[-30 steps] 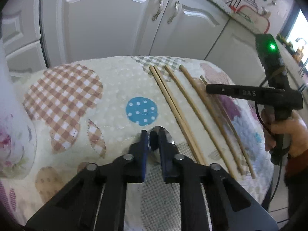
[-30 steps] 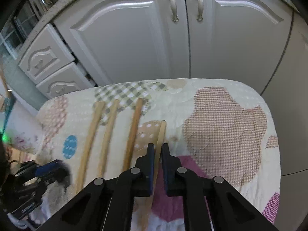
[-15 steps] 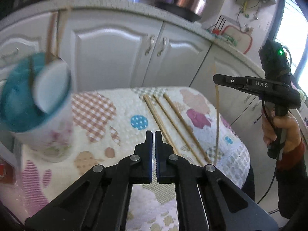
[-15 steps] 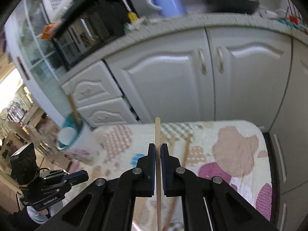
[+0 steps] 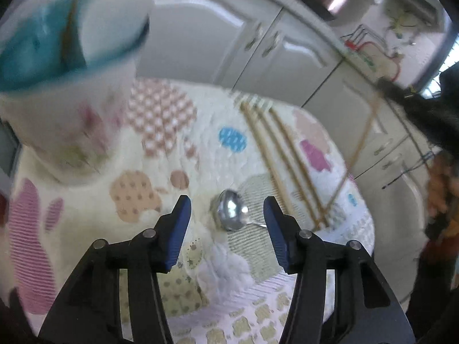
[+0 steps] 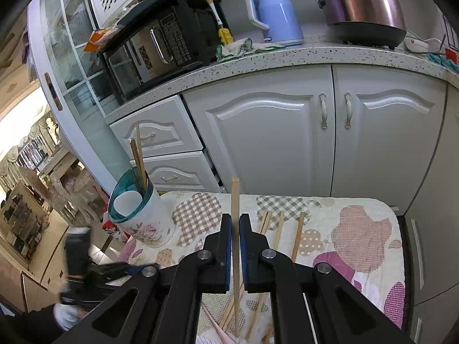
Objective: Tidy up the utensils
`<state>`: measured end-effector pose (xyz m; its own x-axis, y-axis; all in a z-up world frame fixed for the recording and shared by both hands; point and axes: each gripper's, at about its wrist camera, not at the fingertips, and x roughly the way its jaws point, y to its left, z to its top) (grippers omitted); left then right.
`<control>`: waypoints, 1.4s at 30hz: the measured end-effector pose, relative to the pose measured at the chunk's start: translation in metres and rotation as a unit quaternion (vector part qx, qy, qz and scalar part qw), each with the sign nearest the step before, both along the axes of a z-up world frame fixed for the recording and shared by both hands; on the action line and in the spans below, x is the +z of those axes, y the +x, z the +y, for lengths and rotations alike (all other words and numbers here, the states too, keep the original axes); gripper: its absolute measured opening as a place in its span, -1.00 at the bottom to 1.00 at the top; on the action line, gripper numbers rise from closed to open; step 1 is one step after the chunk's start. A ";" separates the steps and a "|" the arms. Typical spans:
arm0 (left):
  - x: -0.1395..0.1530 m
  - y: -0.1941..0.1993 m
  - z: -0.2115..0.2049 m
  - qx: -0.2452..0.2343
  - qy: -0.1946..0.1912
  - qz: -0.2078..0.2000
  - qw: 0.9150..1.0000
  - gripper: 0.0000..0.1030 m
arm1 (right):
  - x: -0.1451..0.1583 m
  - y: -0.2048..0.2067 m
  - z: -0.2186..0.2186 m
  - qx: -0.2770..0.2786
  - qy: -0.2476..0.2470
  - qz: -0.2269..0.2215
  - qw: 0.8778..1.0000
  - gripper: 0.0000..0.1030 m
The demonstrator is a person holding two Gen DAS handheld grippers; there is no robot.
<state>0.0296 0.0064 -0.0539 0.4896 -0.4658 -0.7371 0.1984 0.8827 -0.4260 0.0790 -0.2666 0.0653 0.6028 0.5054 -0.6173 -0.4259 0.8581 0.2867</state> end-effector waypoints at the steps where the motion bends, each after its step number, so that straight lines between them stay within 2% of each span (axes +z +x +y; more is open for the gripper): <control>1: -0.006 0.004 -0.003 -0.002 0.003 0.005 1.000 -0.06 | 0.000 -0.001 -0.001 0.000 0.000 0.000 1.000 -0.91; 2: -0.014 0.009 -0.009 -0.005 0.008 0.013 1.000 -0.31 | 0.000 -0.001 -0.001 0.001 -0.001 0.000 1.000 -0.91; 3: -0.019 0.011 -0.014 -0.009 0.013 0.019 1.000 -0.68 | 0.000 -0.001 -0.001 0.001 -0.001 0.000 1.000 -0.91; 4: -0.024 0.014 -0.019 -0.014 0.017 0.025 0.999 -0.79 | 0.001 -0.001 -0.002 0.001 -0.002 -0.001 1.000 -0.91; 7: -0.025 0.014 -0.027 -0.022 0.032 0.005 0.999 -0.82 | 0.004 -0.002 -0.003 -0.001 0.000 -0.003 1.000 -0.91; 10: -0.019 0.011 -0.020 -0.018 0.024 0.003 1.000 -0.89 | 0.008 -0.004 -0.003 0.001 0.002 -0.008 1.000 -0.91; 20: 0.049 -0.031 0.022 -0.004 0.026 -0.076 0.997 -0.97 | 0.034 -0.015 0.014 0.025 0.009 -0.037 0.999 -0.91; 29: 0.116 -0.055 0.073 0.027 0.019 -0.141 0.989 -0.97 | 0.078 -0.020 0.045 0.058 0.028 -0.076 0.995 -0.91; 34: 0.164 -0.055 0.113 0.075 0.044 -0.188 0.978 -0.97 | 0.113 -0.016 0.067 0.073 0.052 -0.105 0.990 -0.91; 39: 0.198 -0.039 0.142 0.128 0.107 -0.227 0.959 -0.96 | 0.146 -0.004 0.095 0.082 0.067 -0.129 0.986 -0.91; 42: 0.202 -0.018 0.150 0.144 0.153 -0.229 0.950 -0.96 | 0.160 0.009 0.117 0.086 0.076 -0.136 0.984 -0.91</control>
<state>0.0120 0.1563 0.1478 0.8670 -0.0613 -0.4946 0.0322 0.9972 -0.0671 0.0875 -0.1496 0.2253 0.6332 0.6885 -0.3536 -0.6398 0.7227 0.2615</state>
